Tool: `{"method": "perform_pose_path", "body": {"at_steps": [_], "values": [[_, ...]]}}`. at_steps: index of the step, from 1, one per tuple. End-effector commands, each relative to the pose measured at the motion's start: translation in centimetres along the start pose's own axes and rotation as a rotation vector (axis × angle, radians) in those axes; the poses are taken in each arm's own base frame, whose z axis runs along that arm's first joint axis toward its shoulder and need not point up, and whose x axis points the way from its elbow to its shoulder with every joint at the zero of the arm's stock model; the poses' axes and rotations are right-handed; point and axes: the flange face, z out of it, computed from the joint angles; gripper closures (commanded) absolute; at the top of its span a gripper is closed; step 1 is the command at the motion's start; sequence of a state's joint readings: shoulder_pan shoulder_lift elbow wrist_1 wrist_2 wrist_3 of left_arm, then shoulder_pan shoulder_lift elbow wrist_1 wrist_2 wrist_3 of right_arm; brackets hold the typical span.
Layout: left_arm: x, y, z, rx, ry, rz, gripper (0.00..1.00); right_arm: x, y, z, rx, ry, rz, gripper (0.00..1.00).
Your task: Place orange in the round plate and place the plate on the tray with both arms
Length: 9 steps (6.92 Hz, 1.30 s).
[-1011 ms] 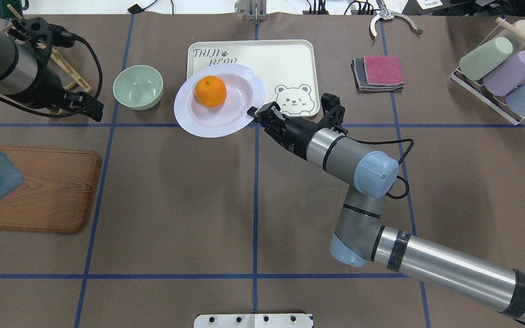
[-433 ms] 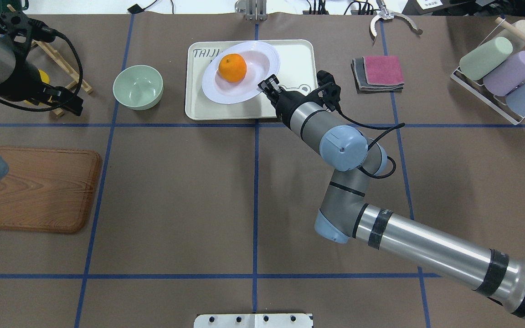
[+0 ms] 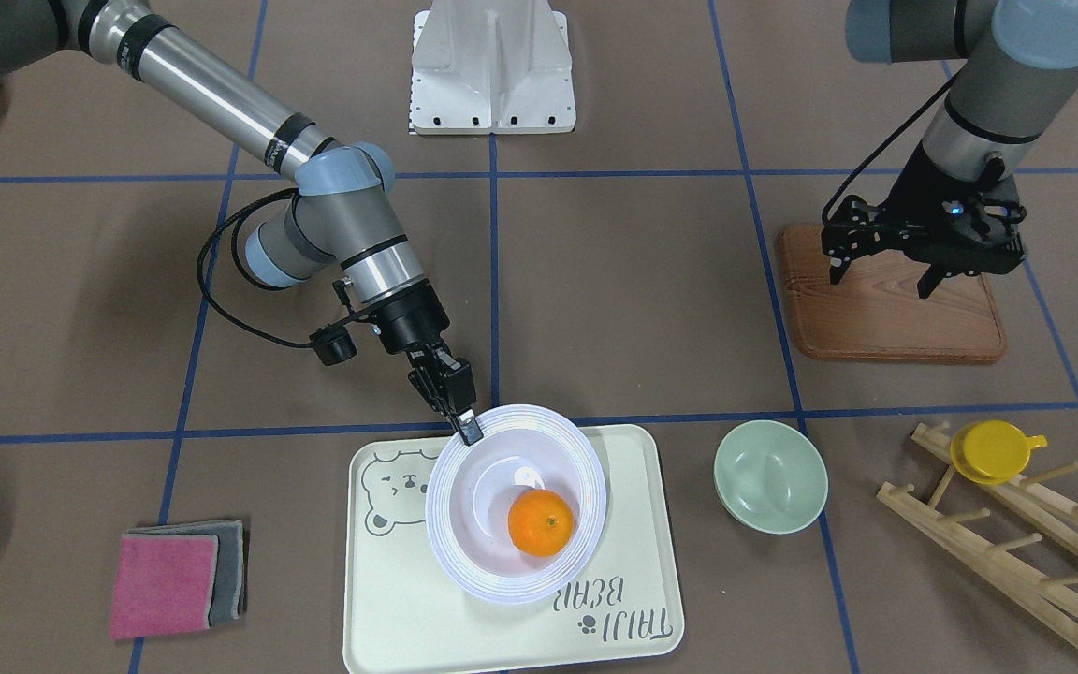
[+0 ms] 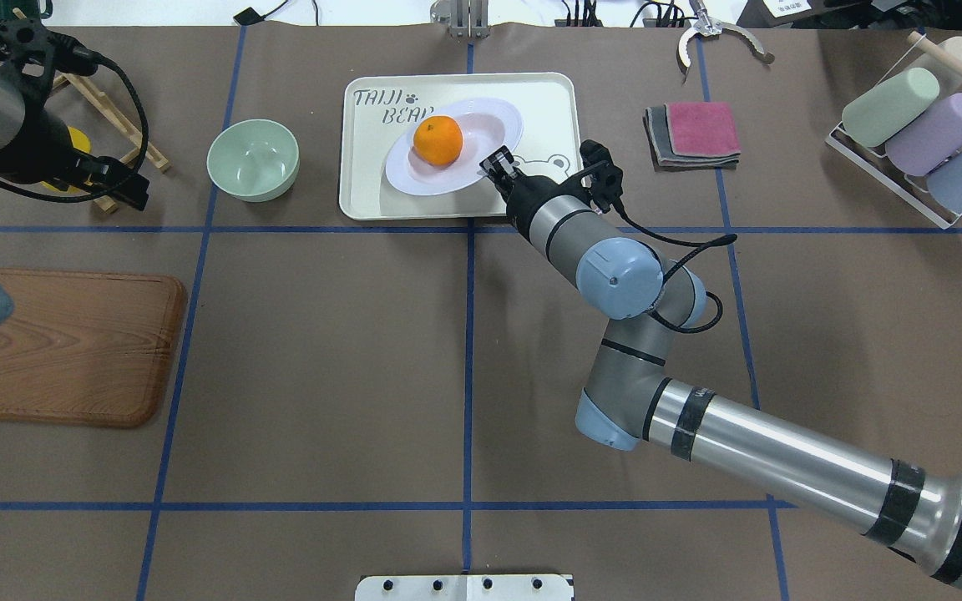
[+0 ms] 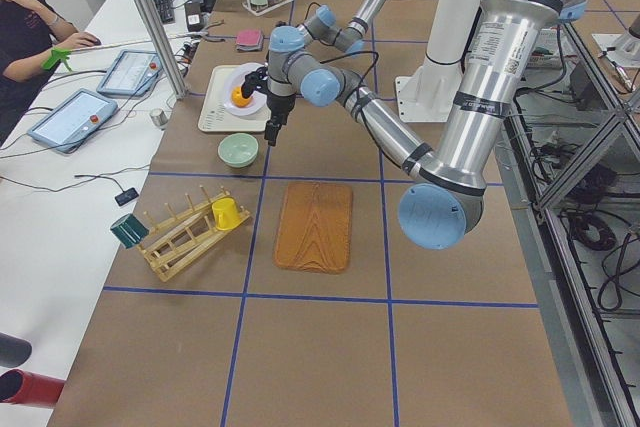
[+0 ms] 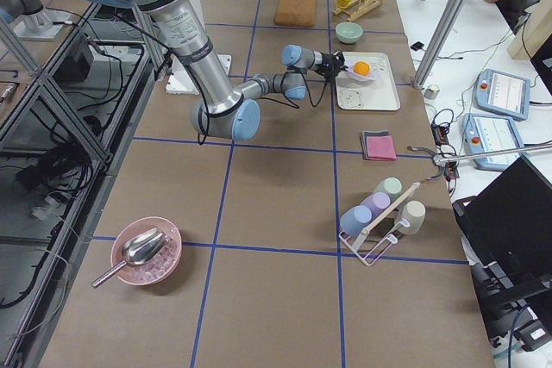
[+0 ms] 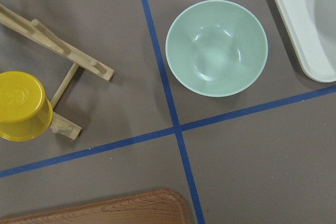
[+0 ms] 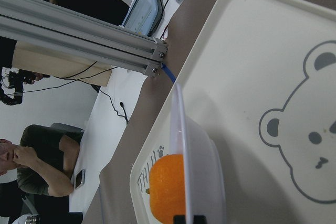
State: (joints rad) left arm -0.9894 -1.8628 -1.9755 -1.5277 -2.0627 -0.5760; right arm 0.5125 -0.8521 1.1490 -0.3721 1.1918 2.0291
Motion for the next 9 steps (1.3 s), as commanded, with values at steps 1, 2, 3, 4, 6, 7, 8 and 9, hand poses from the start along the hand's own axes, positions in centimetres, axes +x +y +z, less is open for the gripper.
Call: {"method": "perform_pose_path", "body": {"at_steps": [1, 2, 3, 4, 6, 7, 8, 9], "values": [[-0.1, 0.0, 0.0, 0.000, -0.002, -0.001, 0.02, 1.0, 1.3, 0.1, 0.020, 0.027, -0.014, 0.67], [-0.4, -0.1, 0.1, -0.001, -0.005, -0.004, 0.02, 1.1, 1.1, 0.4, 0.038, 0.070, -0.041, 0.35], [-0.4, -0.1, -0.1, 0.001, -0.004, -0.005, 0.02, 0.3, 0.8, 0.5, 0.023, 0.139, -0.145, 0.05], [-0.7, -0.3, -0.3, 0.005, -0.006, -0.010, 0.02, -1.3, 0.0, -0.1, -0.030, 0.240, -0.270, 0.00], [-0.8, -0.3, -0.2, 0.005, -0.007, -0.011, 0.02, -4.4, -2.6, -1.7, -0.125, 0.441, -0.519, 0.00], [-1.5, 0.0, 0.1, -0.002, -0.014, -0.015, 0.02, -5.6, -4.8, -2.8, -0.210, 0.527, -0.654, 0.00], [-2.3, 0.7, 0.6, -0.018, -0.024, 0.027, 0.02, -6.0, -7.7, -4.5, -0.301, 0.597, -0.779, 0.00], [-4.4, 1.6, 1.1, -0.034, -0.044, 0.037, 0.02, -7.5, -11.6, -6.4, -0.315, 0.625, -0.827, 0.00]]}}
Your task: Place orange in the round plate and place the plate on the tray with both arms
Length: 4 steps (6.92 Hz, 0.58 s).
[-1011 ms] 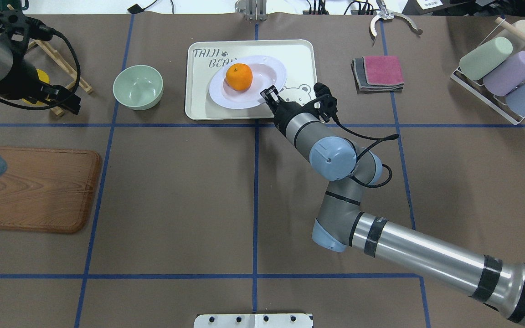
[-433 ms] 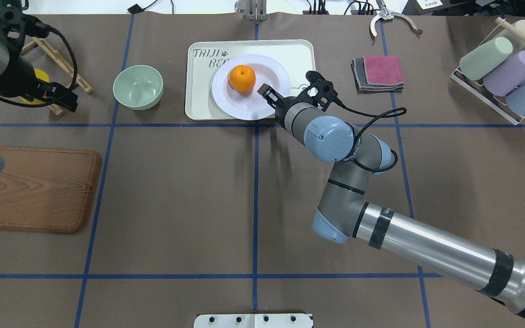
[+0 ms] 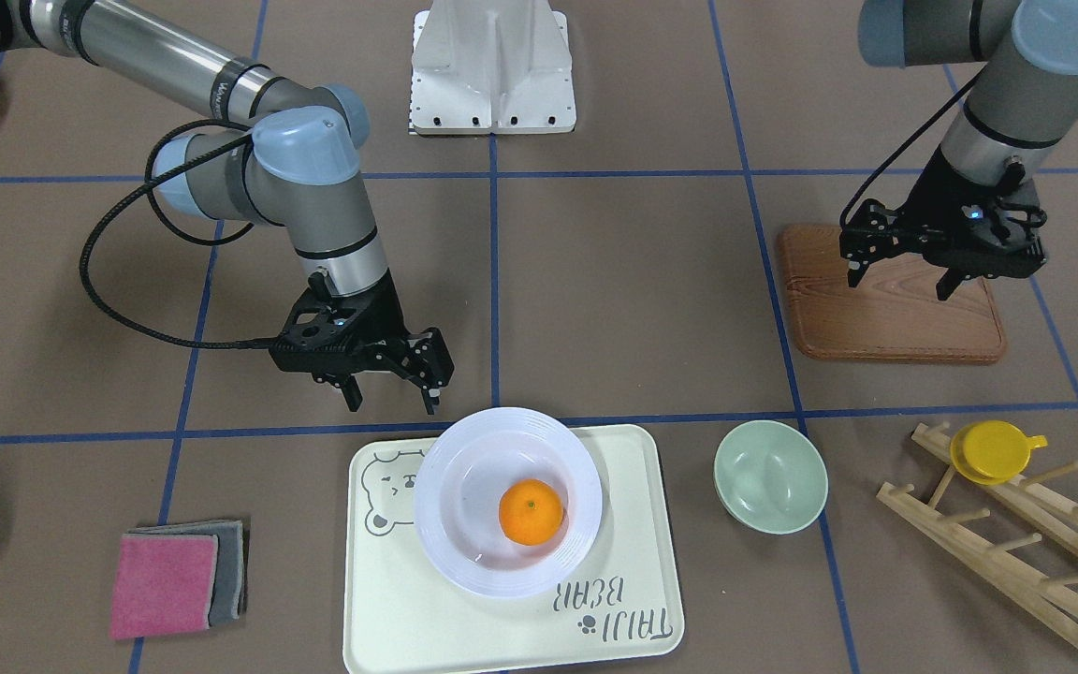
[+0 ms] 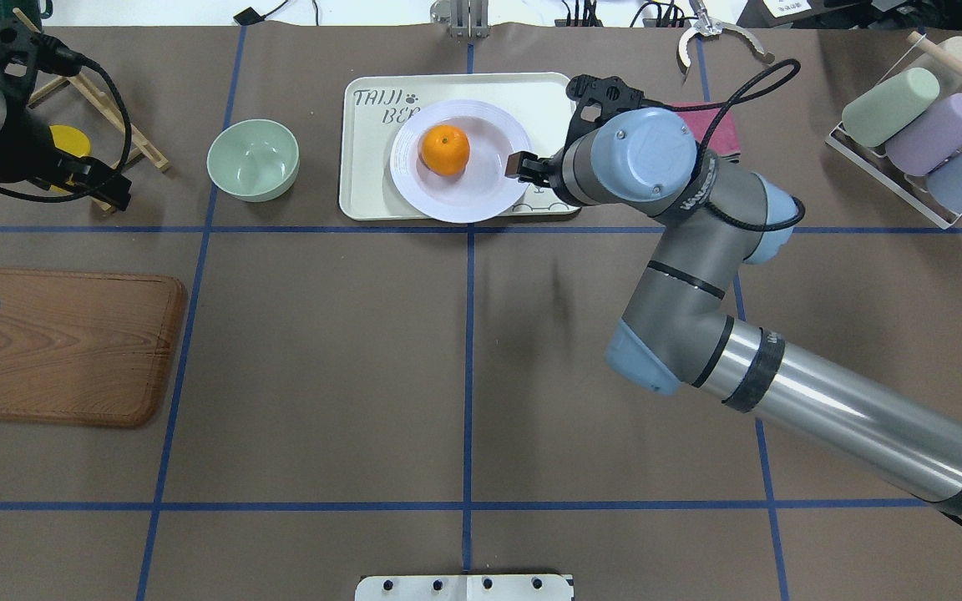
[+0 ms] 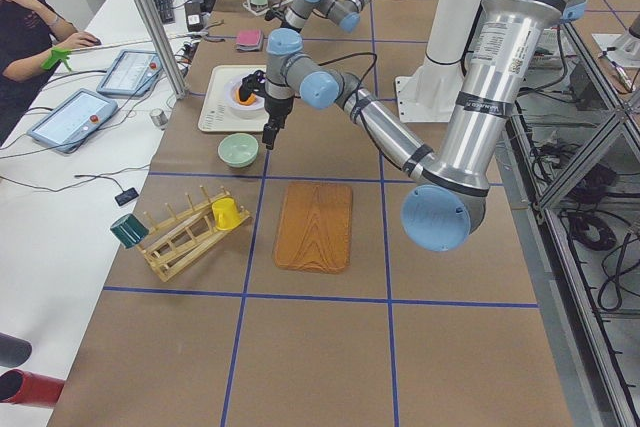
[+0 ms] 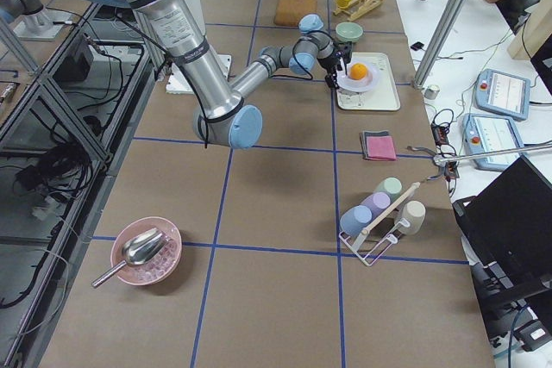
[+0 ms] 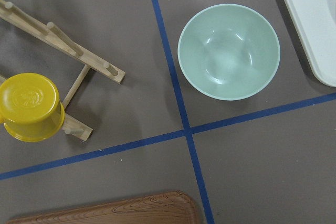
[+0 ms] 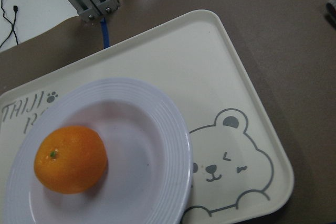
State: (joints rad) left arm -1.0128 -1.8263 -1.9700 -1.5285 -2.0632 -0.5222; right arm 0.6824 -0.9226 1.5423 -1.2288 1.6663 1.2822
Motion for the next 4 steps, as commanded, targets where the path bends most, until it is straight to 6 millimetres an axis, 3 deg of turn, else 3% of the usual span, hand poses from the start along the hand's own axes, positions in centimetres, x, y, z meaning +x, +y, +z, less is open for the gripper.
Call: {"method": "perform_pose_path", "body": {"at_steps": [1, 2, 3, 4], "values": [[-5.2, 2.1, 0.6, -0.038, -0.030, 0.019, 0.02, 6.0, -7.5, -5.1, -0.114, 0.065, -0.123, 0.00], [-8.7, 3.5, 0.2, -0.068, -0.002, 0.012, 0.02, 11.9, -12.7, -7.6, -0.189, 0.046, -0.217, 0.00], [-13.0, 5.3, -0.2, -0.088, -0.002, 0.009, 0.02, 19.5, -14.6, -8.7, -0.244, 0.037, -0.289, 0.00], [-18.2, 6.7, -0.2, -0.106, -0.008, 0.028, 0.02, 25.5, -15.9, -9.4, -0.270, 0.063, -0.291, 0.00]]}}
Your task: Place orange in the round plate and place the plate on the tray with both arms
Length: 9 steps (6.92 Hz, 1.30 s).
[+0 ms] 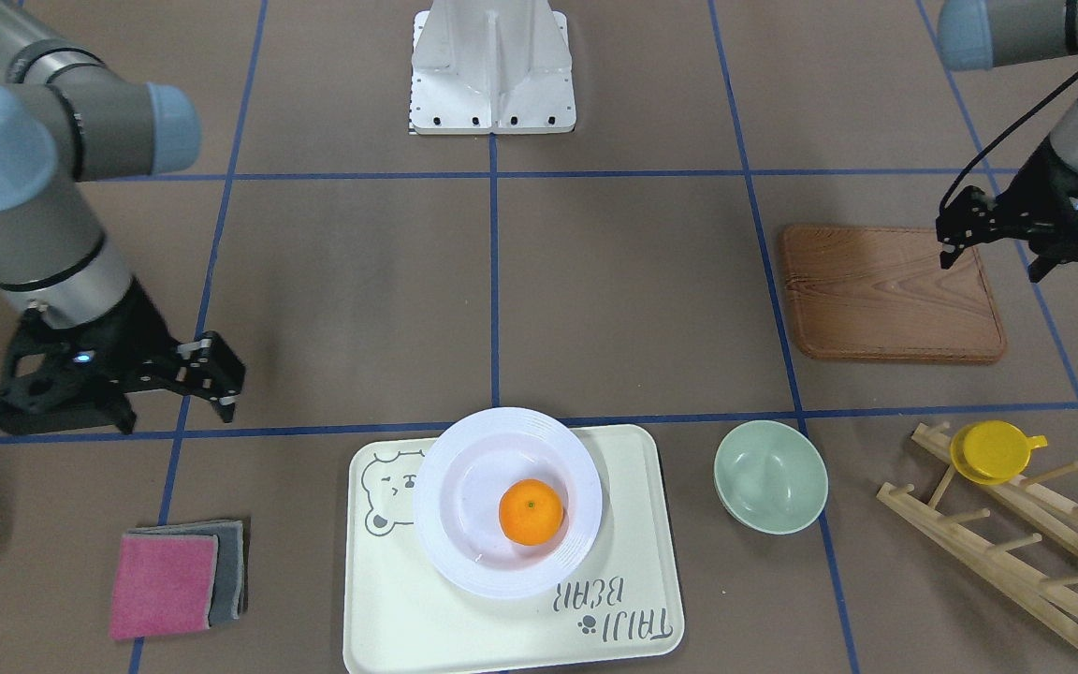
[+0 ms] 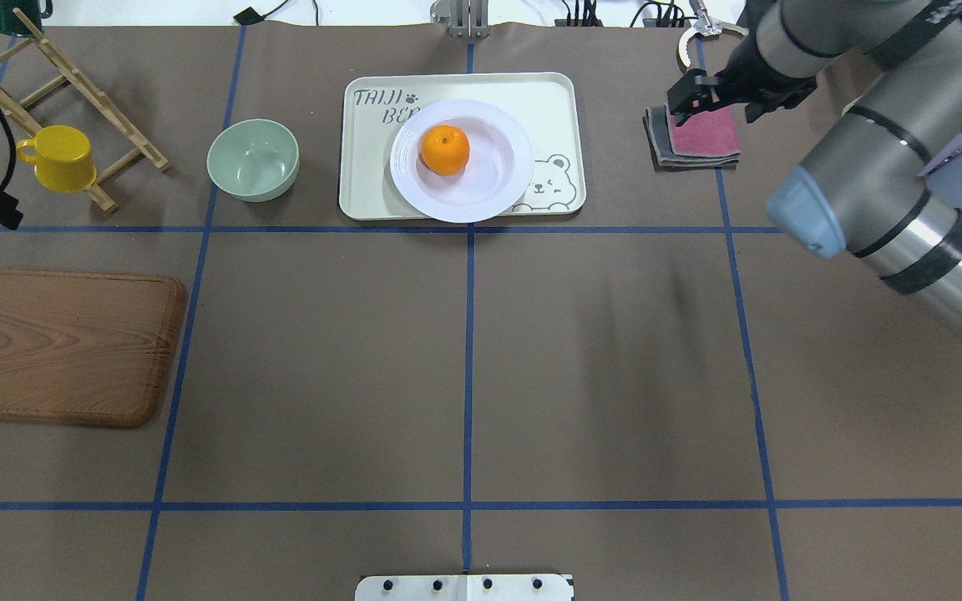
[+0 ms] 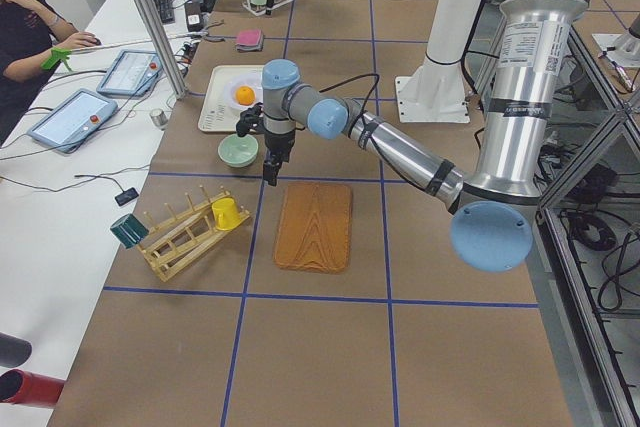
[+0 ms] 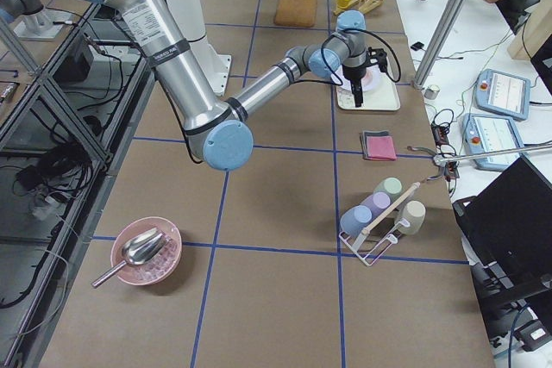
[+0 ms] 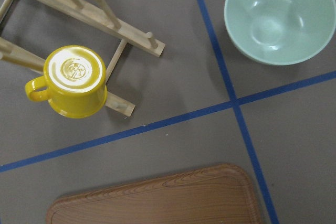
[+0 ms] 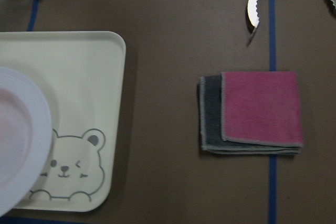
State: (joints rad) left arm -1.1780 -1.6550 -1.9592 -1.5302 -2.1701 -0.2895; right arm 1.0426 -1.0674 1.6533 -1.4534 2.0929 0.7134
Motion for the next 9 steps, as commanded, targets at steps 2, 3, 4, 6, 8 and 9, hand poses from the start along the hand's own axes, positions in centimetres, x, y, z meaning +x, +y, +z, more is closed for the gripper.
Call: {"method": "perform_pose_path", "body": {"at_steps": [2, 3, 4, 6, 8, 9], "values": [[-13.5, 4.3, 1.8, -0.066, 0.010, -0.007, 0.02, 17.8, 4.4, -0.9, -0.138, 0.055, -0.079, 0.00], [-16.1, 4.8, 2.8, -0.051, 0.004, -0.002, 0.02, 22.9, 6.3, -1.3, -0.164, 0.052, -0.085, 0.00], [-18.6, 6.4, 5.3, -0.037, 0.004, 0.010, 0.02, 26.8, 7.9, -1.9, -0.187, 0.021, -0.019, 0.00], [-21.3, 7.9, 8.6, -0.017, 0.004, 0.018, 0.02, 30.7, 11.3, -1.7, -0.215, 0.017, 0.045, 0.00], [-21.7, 8.3, 9.0, -0.026, 0.004, 0.008, 0.02, 32.8, 13.1, -1.6, -0.227, 0.025, 0.030, 0.00], [-21.8, 8.3, 9.2, -0.030, 0.004, 0.005, 0.02, 34.3, 13.9, -2.1, -0.225, 0.028, 0.022, 0.00]]}}
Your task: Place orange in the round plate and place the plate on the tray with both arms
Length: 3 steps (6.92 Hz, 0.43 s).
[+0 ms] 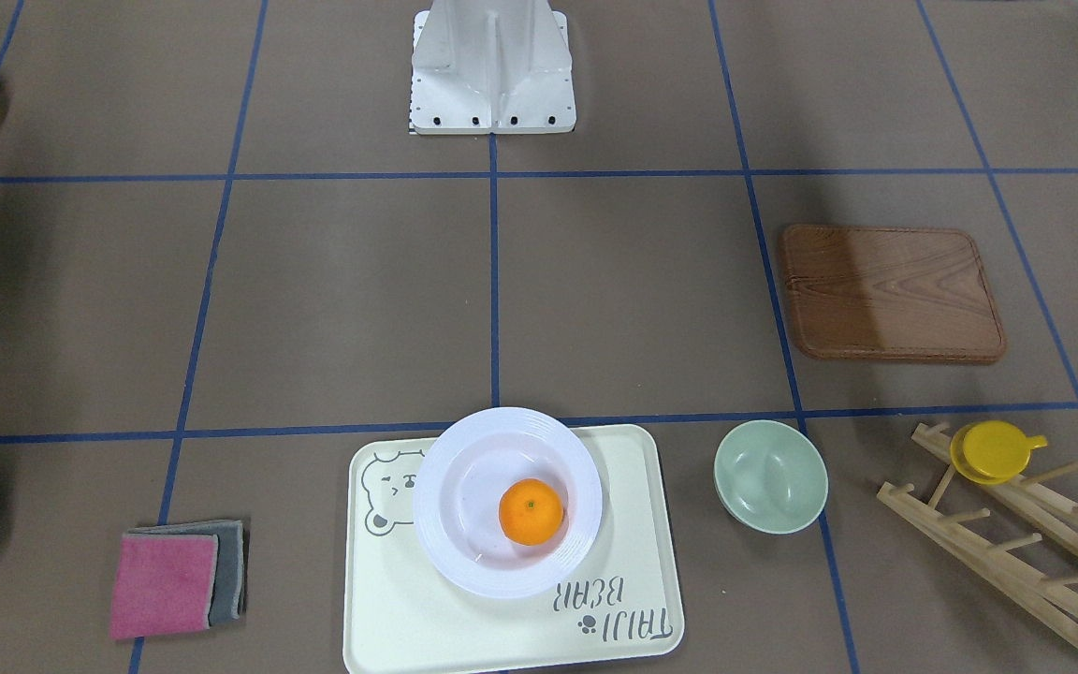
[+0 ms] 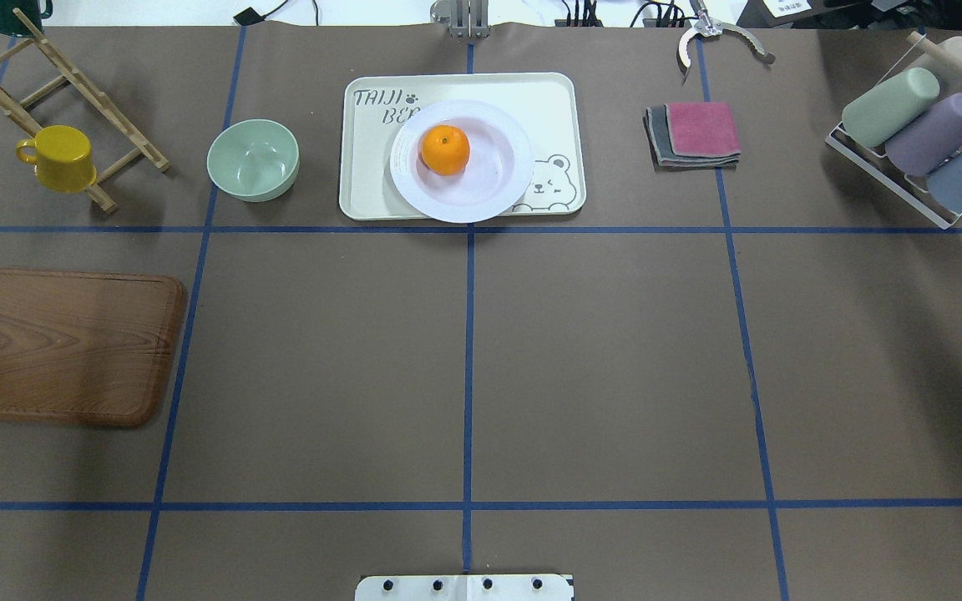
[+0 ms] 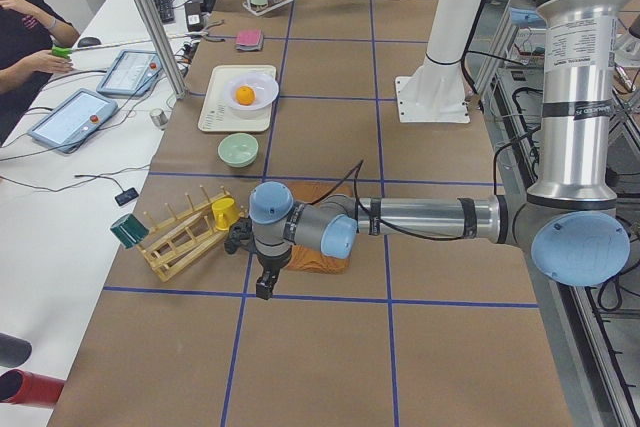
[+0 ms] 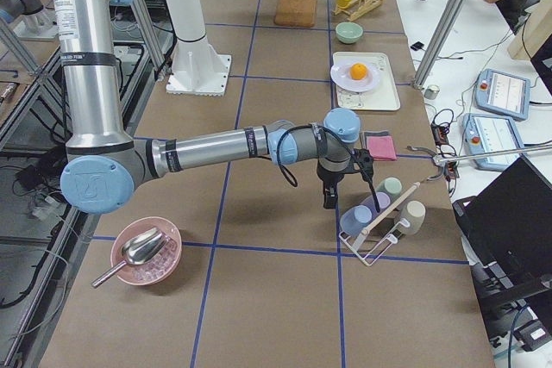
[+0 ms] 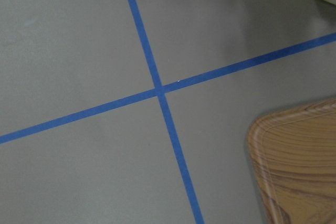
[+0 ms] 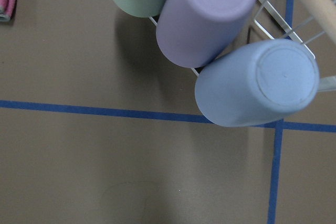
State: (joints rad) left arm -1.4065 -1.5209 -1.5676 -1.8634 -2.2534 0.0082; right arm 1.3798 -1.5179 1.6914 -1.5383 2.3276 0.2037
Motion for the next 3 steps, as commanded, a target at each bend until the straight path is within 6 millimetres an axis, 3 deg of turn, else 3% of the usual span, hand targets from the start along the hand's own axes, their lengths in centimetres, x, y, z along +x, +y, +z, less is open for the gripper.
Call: {"method": "perform_pose_path", "body": {"at_steps": [1, 3], "values": [[-0.35, 0.24, 0.31, -0.007, 0.000, -0.012, 0.02, 1.97, 1.17, -0.22, 0.001, 0.007, -0.009, 0.00], [-0.18, 0.55, 0.63, -0.053, 0.034, -0.057, 0.01, 2.00, 1.23, -0.23, 0.002, 0.010, -0.009, 0.00]]}}
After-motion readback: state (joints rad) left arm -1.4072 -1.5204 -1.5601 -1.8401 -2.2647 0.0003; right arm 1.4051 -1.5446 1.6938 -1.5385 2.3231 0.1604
